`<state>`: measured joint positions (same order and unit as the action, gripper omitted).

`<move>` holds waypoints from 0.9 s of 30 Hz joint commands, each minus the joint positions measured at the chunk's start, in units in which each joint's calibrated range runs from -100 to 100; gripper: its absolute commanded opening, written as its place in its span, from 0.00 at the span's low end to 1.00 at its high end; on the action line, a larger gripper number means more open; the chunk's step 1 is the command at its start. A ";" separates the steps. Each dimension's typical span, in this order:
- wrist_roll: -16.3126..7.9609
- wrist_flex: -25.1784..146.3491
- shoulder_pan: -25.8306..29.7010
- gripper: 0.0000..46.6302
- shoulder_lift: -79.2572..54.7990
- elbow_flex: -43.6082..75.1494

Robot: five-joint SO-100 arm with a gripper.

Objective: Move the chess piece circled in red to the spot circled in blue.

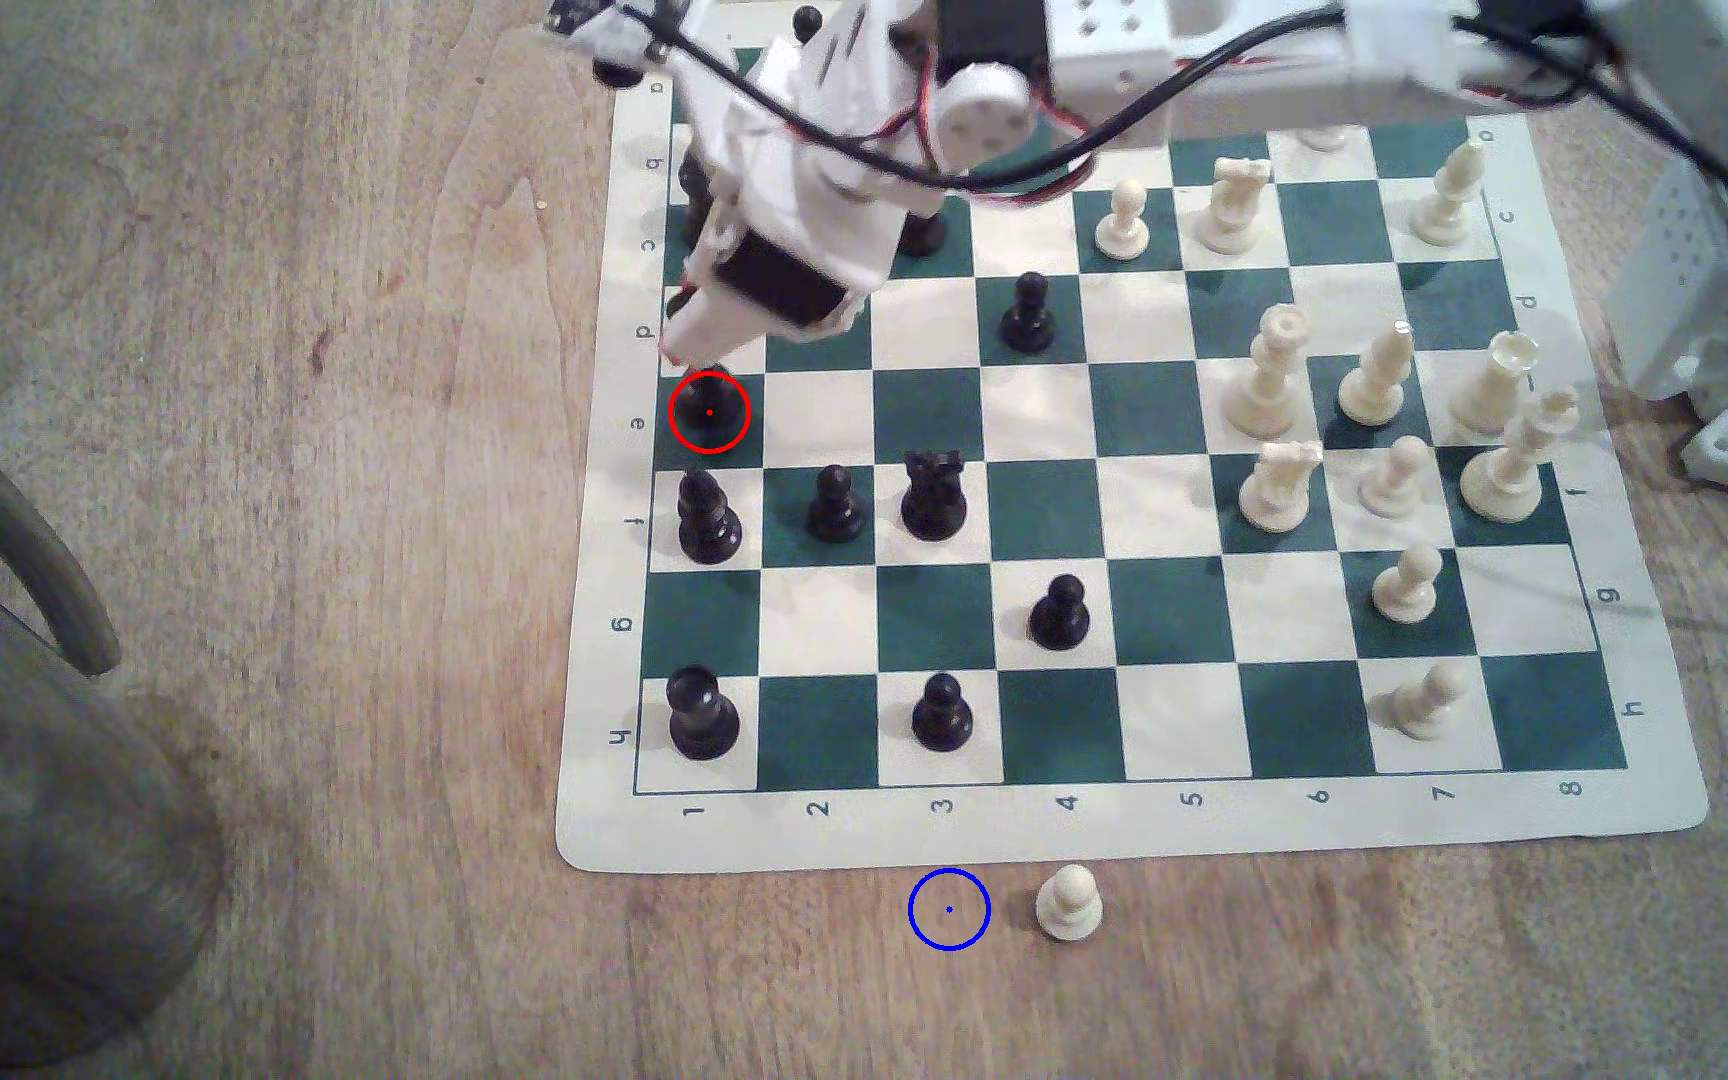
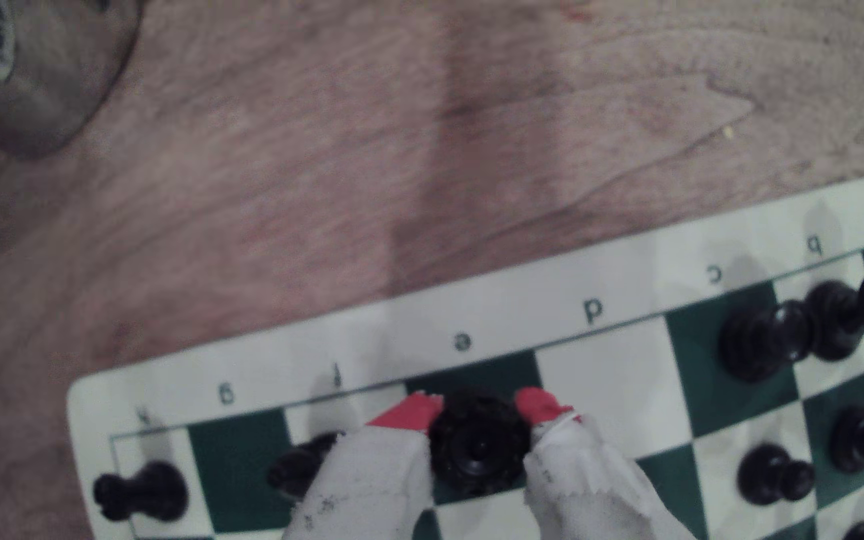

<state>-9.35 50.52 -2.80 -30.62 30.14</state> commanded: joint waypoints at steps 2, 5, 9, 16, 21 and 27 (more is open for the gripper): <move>-0.34 2.23 2.06 0.03 18.48 0.23; -0.78 3.95 4.33 0.03 25.36 -3.12; -1.12 4.52 8.94 0.03 31.81 -9.47; -1.81 2.55 17.16 0.03 34.78 -23.88; -2.10 1.00 20.36 0.03 33.60 -27.24; -2.15 0.26 22.94 0.03 29.61 -25.06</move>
<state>-11.36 52.03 18.66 -1.80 1.58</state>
